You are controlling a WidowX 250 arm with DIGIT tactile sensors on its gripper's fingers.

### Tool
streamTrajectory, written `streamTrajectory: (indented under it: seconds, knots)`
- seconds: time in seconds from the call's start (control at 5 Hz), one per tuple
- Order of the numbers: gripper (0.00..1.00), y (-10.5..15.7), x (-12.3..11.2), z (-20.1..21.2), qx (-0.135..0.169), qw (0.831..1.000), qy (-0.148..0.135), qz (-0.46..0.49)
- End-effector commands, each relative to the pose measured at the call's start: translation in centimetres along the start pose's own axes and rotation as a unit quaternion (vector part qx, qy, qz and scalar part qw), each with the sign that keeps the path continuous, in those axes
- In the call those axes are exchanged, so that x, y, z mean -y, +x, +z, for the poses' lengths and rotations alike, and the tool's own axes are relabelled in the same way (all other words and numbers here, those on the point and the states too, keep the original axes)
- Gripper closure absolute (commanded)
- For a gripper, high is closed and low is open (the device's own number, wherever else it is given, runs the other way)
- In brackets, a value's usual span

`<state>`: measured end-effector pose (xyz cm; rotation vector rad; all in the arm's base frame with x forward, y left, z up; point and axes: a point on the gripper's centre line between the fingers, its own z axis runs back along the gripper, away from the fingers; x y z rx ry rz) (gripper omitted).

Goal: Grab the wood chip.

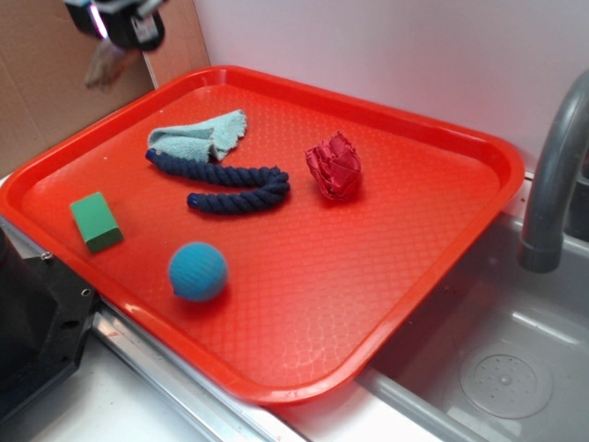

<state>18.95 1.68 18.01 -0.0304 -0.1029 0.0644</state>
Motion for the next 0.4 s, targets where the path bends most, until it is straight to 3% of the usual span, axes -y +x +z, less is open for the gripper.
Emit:
streamTrajectory:
  seconds: [0.0,0.2]
  knots:
    - [1.00,0.59,-4.81,5.17,0.068,0.997,0.019,0.043]
    - [1.00,0.75,-5.04,5.71,0.068,0.997,0.017,0.037]
